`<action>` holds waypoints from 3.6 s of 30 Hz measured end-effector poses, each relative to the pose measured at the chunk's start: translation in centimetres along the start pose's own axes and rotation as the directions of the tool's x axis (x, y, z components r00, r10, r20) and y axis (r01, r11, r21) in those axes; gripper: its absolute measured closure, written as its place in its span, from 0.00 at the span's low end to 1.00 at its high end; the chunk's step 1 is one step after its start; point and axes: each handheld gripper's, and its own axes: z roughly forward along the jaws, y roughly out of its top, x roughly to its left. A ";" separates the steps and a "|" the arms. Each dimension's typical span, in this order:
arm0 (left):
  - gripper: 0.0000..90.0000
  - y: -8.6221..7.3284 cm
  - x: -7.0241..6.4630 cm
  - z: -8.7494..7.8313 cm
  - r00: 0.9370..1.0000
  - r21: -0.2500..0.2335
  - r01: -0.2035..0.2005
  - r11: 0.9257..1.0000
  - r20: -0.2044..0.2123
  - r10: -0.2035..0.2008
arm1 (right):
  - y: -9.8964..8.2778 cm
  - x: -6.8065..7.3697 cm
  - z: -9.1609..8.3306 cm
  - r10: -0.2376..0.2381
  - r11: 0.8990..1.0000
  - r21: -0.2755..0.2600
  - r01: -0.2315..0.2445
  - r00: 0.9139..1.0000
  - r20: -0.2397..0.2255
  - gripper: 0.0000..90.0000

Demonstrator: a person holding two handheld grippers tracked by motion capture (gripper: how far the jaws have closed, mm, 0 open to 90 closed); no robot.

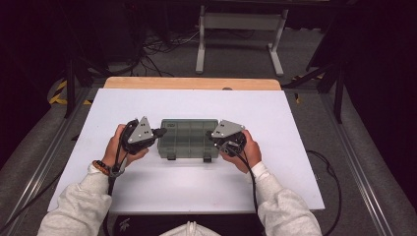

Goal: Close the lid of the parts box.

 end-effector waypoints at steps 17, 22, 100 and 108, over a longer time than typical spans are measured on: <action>1.00 -1.8 -1.7 0.2 0.999 -0.008 0.051 0.999 0.010 -0.051 | -1.7 0.5 0.1 0.034 0.999 0.003 -0.033 0.999 -0.007 0.99; 1.00 -2.0 -2.1 0.4 0.998 -0.005 0.057 0.998 0.014 -0.057 | -2.3 0.5 0.1 0.054 0.999 0.000 -0.054 0.999 -0.001 0.99; 0.97 -3.4 -2.9 1.9 0.998 -0.062 0.062 0.996 -0.006 -0.062 | -4.5 2.0 0.0 0.145 0.983 -0.117 -0.139 0.988 0.044 0.92; 0.92 -3.0 -3.0 1.5 0.997 -0.101 0.074 0.992 0.008 -0.073 | -4.2 2.3 -0.5 0.136 0.981 -0.145 -0.129 0.990 0.038 0.89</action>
